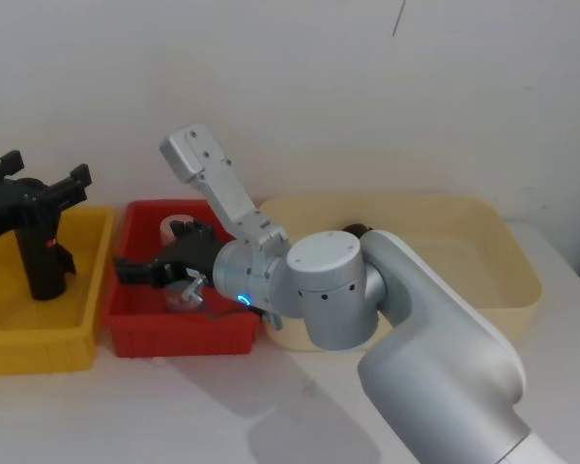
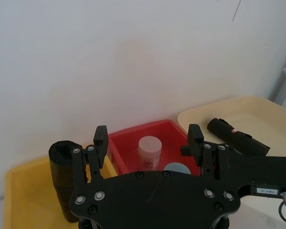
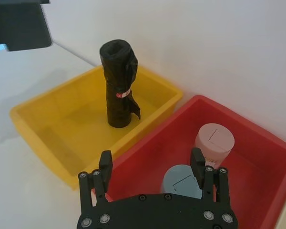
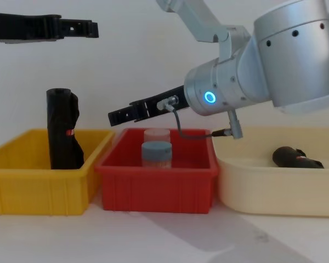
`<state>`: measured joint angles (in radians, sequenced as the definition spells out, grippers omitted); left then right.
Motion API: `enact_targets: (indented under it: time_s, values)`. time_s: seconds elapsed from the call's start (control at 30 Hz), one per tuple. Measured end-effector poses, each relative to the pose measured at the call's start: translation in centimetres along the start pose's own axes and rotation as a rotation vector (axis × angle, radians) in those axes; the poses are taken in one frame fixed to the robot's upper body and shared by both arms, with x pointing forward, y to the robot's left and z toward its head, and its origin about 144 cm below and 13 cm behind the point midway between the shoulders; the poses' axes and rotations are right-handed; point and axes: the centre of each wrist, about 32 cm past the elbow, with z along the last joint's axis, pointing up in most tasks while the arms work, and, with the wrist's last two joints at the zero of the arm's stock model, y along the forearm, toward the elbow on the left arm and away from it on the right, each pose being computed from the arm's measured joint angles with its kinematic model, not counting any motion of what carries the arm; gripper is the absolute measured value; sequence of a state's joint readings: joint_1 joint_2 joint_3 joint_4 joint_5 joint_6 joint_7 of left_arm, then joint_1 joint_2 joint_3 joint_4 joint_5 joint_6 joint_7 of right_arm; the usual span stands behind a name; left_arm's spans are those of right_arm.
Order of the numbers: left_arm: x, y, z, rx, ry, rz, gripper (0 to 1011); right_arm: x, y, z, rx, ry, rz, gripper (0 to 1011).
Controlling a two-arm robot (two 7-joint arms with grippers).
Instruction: Pick up the garbage bag with the one hand and transfer it to the other hand.
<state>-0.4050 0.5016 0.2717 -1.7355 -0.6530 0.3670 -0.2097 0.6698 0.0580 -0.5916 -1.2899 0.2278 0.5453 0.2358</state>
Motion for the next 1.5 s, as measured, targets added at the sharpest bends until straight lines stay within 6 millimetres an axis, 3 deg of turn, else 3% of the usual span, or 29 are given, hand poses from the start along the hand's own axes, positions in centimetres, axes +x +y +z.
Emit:
enact_targets:
  time_s: [0.8, 1.5]
  values:
    - [0.0, 0.0, 0.0, 0.0, 0.0, 0.0, 1001, 1.9, 1.7, -1.5, -0.074, 0.018, -0.091, 1001]
    - [0.0, 0.0, 0.0, 0.0, 0.0, 0.0, 1001, 2.9, 1.9, -3.0, -0.13, 0.012, -0.084, 1002]
